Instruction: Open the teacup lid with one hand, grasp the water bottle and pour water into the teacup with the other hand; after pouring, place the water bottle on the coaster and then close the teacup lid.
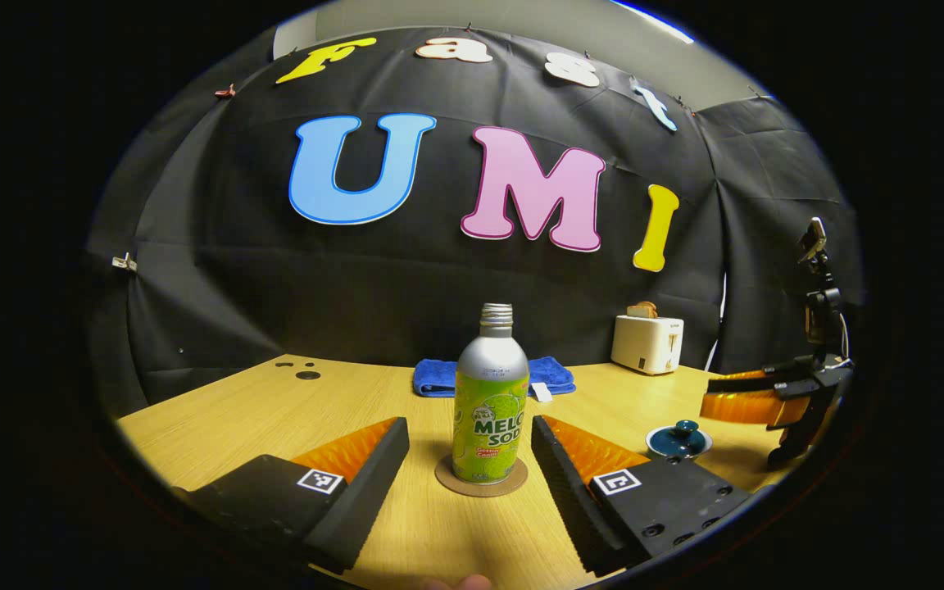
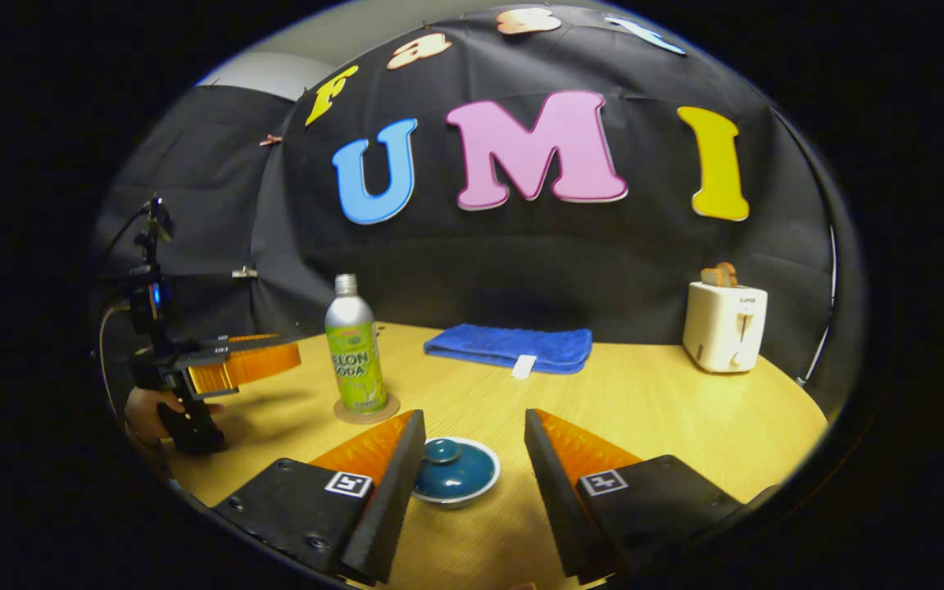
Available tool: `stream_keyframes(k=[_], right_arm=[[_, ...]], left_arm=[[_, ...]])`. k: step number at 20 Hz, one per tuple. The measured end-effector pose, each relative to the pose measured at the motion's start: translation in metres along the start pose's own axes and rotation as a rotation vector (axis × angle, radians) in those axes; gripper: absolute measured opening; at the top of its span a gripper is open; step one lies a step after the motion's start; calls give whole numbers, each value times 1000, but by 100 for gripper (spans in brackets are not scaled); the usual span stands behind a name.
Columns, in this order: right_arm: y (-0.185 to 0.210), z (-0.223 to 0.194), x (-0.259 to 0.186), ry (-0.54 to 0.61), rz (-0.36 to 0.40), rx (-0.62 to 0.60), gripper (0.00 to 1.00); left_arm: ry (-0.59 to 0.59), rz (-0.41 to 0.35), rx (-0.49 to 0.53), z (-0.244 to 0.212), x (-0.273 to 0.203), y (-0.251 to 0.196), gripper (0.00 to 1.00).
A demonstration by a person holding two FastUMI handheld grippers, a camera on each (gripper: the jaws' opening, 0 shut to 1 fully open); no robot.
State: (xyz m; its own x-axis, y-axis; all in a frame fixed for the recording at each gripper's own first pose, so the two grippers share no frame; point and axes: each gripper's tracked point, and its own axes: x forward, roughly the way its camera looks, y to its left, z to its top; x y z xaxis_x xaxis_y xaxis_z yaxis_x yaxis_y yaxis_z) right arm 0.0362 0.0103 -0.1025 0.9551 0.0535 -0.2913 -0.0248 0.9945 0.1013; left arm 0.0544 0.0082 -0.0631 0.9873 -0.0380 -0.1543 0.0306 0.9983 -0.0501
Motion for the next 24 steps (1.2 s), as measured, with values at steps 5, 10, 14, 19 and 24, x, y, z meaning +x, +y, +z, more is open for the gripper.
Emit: stream_keyframes(k=[5,10,14,19,24], right_arm=[[-30,46,-27,-143,-48,-4,89],[-59,66,-49,-211,-111,-61,94],[-74,74,-62,-252,-160,-89,96],[-81,73,-63,-247,-172,-90,96],[-79,73,-63,-244,-172,-100,96]], left_arm=[[-4,-12,-6,1,-1,-8,95],[-13,-9,9,5,-2,-10,95],[-22,7,22,8,-4,-6,95],[-13,-3,19,4,-3,-10,95],[-8,-2,18,3,-2,-9,95]])
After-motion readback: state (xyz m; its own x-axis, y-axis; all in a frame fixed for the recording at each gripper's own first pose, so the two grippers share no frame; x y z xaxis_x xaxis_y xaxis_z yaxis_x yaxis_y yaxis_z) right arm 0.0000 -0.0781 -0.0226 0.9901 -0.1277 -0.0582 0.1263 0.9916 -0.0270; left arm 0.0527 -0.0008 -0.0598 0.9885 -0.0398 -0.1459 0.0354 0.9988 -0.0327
